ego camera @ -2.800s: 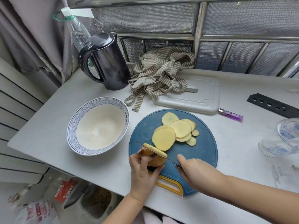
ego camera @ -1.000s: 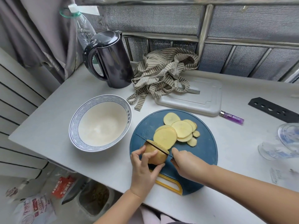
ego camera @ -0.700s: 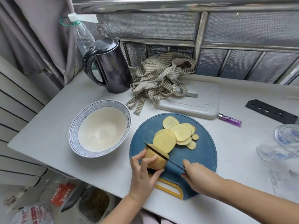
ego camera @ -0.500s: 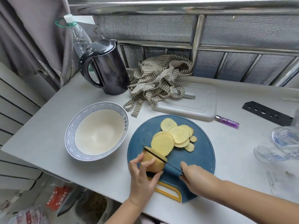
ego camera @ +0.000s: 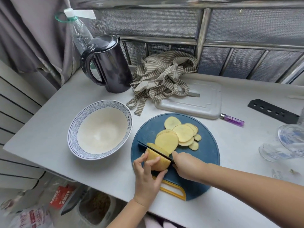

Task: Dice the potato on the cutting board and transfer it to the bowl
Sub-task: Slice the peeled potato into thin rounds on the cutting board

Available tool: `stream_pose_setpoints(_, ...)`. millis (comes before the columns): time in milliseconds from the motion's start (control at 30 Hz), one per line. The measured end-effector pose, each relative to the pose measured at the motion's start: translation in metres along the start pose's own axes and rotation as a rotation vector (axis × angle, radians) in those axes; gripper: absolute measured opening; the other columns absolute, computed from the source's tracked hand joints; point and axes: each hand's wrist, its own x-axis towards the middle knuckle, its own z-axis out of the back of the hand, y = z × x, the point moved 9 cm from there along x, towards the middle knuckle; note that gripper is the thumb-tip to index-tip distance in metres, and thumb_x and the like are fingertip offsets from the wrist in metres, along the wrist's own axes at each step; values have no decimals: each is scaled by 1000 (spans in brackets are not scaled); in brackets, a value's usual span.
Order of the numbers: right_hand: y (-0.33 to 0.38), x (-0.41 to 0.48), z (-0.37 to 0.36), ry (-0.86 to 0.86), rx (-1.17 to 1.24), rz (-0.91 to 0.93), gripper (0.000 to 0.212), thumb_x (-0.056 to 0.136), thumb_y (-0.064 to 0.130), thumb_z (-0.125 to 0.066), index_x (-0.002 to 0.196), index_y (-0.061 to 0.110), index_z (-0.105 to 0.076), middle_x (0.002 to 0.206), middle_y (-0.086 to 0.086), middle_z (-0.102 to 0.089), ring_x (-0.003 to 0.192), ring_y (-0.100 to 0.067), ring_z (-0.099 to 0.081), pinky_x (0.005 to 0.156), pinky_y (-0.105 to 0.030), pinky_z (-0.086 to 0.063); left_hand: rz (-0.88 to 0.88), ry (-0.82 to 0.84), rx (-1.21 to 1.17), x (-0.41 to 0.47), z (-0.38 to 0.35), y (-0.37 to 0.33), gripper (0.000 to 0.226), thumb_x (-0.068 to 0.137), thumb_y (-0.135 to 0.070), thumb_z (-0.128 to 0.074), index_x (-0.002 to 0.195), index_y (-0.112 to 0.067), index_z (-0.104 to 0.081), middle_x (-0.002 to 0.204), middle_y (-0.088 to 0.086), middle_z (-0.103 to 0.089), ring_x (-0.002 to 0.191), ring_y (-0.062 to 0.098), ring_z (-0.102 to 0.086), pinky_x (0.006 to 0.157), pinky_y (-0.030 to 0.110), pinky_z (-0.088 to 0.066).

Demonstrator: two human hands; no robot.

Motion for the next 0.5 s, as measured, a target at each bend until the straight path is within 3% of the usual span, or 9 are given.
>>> stream_pose_setpoints(67,-5,0,7,8,56,-18,16,98,24,-46,102,8,-49,96,-14,-58,78,-27,-56,66,-36,-45,0,7,2,0,0,0,70,69,-26,-83,122,-45,-41,121,-12,-28,130,14,-36,96,47,-50)
stream_pose_setpoints(100,-9,0,10,23,118,-31,17,97,25,-49,98,9,-50,94,-15,-60,70,-26,-58,60,-35,-47,0,11,7,1,-1,0,72,69,-23,-84,122,-45,-41,122,-13,-27,129,14,-37,96,45,-50)
stream_pose_setpoints(167,-17,-1,7,93,380,-71,17,94,24,-54,87,9,-48,73,-12,-59,46,-22,-52,42,-29,-43,5,16,14,1,0,1,73,69,-23,-84,123,-46,-40,122,-15,-26,126,18,-39,95,44,-50)
stream_pose_setpoints(267,-21,-6,0,174,676,-93,20,91,22,-61,86,9,-46,57,-6,-48,40,-19,-44,40,-27,-39,26,29,-11,3,1,-2,60,76,-40,-73,124,-48,-39,126,-15,-26,125,26,-43,96,42,-50)
stream_pose_setpoints(367,-19,-13,2,180,744,-77,23,93,25,-60,86,9,-46,57,-4,-46,42,-17,-42,40,-26,-39,27,41,-8,4,1,-5,53,78,-51,-62,126,-49,-38,127,-16,-26,125,25,-42,98,32,-46)
stream_pose_setpoints(500,-21,-27,17,111,737,-41,26,96,30,-56,82,11,-46,56,-3,-47,42,-16,-43,40,-25,-39,45,42,-6,5,1,-4,59,77,-47,-67,127,-50,-37,129,-17,-25,126,21,-40,98,27,-43)
